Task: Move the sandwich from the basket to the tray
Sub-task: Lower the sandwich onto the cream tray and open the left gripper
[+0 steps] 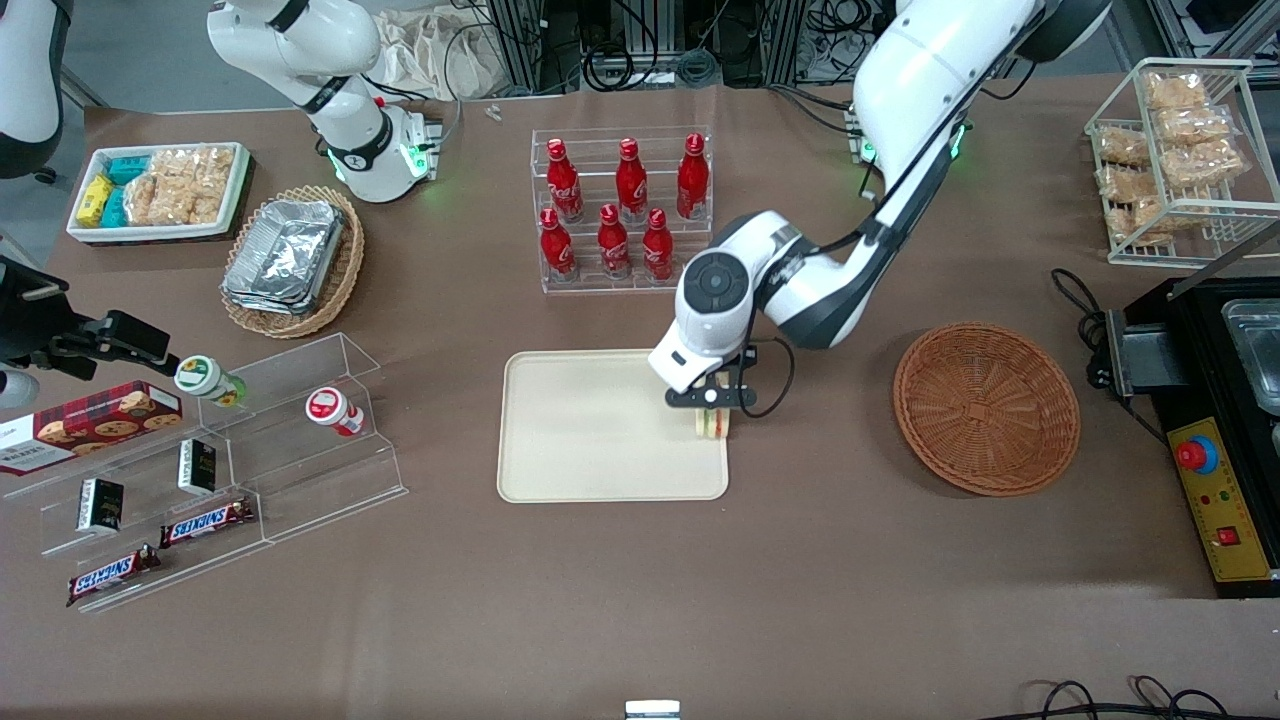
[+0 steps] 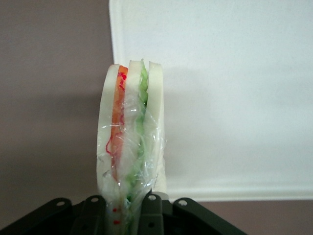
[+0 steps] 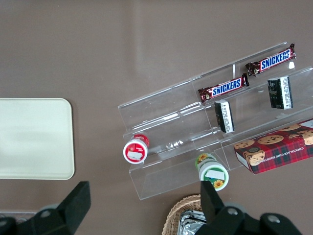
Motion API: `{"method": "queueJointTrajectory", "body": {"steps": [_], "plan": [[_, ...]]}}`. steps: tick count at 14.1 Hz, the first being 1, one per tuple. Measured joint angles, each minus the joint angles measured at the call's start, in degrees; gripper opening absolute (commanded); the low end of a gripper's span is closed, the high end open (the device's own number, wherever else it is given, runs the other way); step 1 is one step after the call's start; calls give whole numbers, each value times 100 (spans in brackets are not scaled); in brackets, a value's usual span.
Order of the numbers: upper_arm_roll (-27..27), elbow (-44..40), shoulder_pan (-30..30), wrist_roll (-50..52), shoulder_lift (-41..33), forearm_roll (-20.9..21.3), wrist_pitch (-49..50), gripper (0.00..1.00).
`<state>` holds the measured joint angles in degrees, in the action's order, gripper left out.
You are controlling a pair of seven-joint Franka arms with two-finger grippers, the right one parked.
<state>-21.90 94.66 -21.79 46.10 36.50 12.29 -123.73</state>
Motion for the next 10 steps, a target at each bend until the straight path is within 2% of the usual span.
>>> {"method": "queueJointTrajectory", "body": {"steps": [2, 3, 4, 10], "plan": [[1, -230, -1, -1, 268, 20, -201, 27], [1, -279, -3, -4, 326, 22, -297, 61], [1, -303, -6, -8, 350, 24, -321, 100], [0, -372, -16, -9, 346, 33, -285, 100]]}}
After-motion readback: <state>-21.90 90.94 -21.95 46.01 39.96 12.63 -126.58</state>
